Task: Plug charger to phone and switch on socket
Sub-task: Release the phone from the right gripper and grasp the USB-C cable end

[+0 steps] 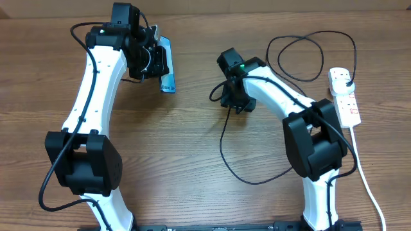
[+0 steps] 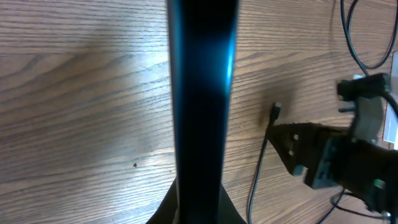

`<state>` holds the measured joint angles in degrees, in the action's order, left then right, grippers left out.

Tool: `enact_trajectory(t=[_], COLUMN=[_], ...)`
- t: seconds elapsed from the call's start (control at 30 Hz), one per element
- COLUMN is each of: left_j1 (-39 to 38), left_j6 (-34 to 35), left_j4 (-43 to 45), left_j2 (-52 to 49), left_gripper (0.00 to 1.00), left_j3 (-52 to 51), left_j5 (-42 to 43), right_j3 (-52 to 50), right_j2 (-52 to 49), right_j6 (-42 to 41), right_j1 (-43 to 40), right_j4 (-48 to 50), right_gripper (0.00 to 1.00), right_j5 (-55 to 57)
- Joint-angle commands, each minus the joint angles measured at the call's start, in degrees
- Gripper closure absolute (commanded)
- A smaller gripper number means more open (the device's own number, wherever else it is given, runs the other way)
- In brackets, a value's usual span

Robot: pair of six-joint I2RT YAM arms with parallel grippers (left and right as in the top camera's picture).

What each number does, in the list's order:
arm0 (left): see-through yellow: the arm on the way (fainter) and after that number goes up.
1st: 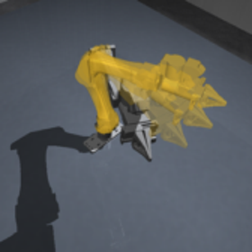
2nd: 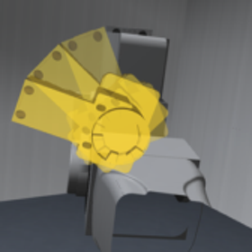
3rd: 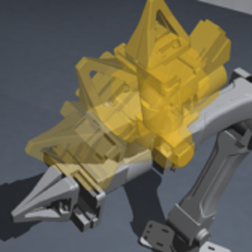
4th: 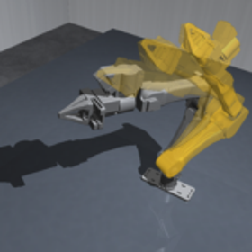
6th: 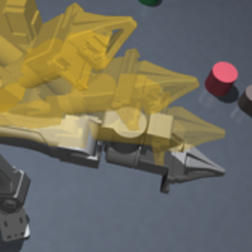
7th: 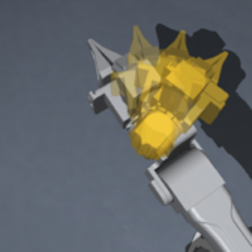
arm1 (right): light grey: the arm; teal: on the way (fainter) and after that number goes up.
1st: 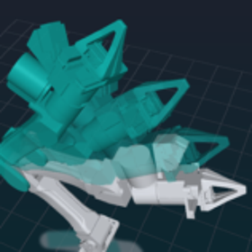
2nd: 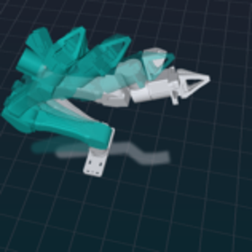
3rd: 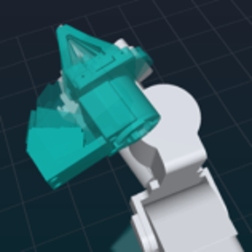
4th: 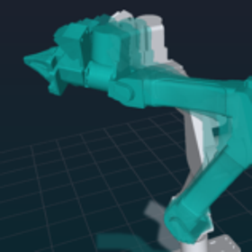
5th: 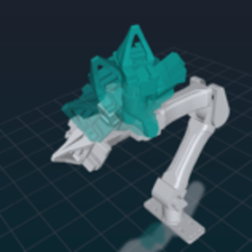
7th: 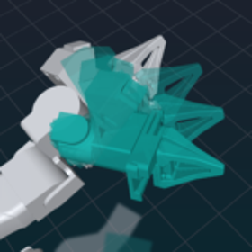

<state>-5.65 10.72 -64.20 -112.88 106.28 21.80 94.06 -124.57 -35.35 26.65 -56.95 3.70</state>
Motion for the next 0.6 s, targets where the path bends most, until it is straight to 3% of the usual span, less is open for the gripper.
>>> enact_trajectory(t=[0.0, 0.17, 0.5, 0.57], left_j1=[-0.37, -0.39, -0.39, -0.39], left_j6=[-0.24, -0.24, -0.24, -0.24], left_j4=[0.39, 0.44, 0.42, 0.42], left_j2=[0.15, 0.15, 0.15, 0.15], left_gripper=[0.96, 0.96, 0.96, 0.96], left_j3=[0.72, 0.72, 0.72, 0.72], left_j5=[0.22, 0.24, 0.24, 0.24], right_j3=[0.66, 0.59, 0.39, 0.39], right_j2=[-0.98, -4.48, -6.36, -6.49], right_j6=[-0.9, -0.87, -0.87, -0.87], right_j1=[-0.39, 0.26, 0.33, 0.33], right_j4=[1.05, 1.42, 2.49, 2.47], right_gripper=[0.52, 0.59, 0.85, 0.87], right_j5=[2.16, 1.57, -1.49, -1.49])
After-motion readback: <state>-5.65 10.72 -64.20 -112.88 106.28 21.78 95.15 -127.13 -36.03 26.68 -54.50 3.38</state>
